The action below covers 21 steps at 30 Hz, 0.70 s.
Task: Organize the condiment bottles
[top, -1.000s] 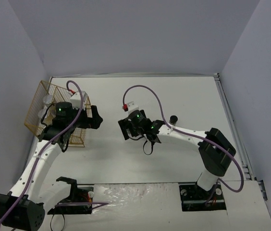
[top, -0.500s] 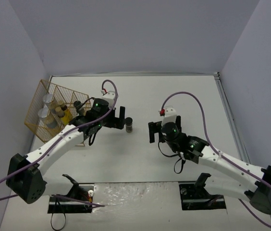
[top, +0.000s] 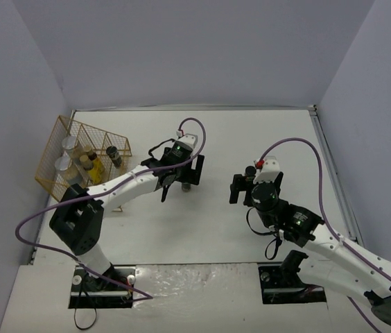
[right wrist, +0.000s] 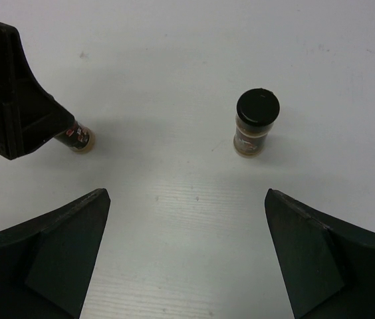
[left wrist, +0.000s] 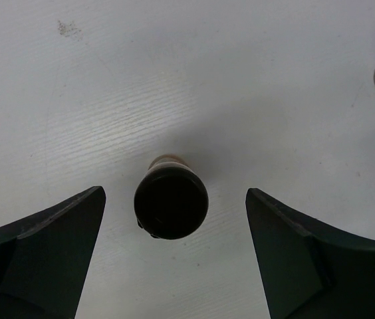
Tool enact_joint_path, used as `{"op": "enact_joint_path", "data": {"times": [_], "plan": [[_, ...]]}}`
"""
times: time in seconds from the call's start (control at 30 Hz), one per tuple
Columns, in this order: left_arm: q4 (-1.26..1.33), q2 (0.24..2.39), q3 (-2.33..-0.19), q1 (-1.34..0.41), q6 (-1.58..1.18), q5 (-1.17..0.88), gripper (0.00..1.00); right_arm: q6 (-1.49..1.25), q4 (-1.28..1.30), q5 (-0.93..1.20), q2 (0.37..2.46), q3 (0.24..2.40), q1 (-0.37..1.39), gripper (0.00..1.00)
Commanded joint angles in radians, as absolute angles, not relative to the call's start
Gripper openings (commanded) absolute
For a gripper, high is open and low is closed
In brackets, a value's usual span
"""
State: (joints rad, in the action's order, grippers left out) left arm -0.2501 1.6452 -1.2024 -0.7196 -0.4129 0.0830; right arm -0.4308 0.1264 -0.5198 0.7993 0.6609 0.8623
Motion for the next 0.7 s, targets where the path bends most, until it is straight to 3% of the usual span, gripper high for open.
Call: {"op": "enact_joint_path", "data": {"times": [0.0, 0.3, 0.43, 0.67], "plan": [[-0.258, 1.645, -1.267, -0.732, -0.456, 0.158, 0.75, -0.459, 0.098, -0.551, 0.801, 0.65, 0.853, 1.0], [-0.28, 1.633, -1.261, -0.752, -0.482, 0.17, 0.29, -0.466, 0.098, -0.546, 0.789, 0.637, 0.848, 1.0], [-0.351, 1.552, -1.282, -0.749, -0.49, 0.241, 0.17, -0.465, 0.098, -0.538, 0.79, 0.639, 0.848, 1.0], [-0.539, 1.388, -1.361, -0.657, -0.453, 0.353, 0.16, -0.459, 0.098, -0.534, 0.796, 0.653, 0.848, 1.0]]}}
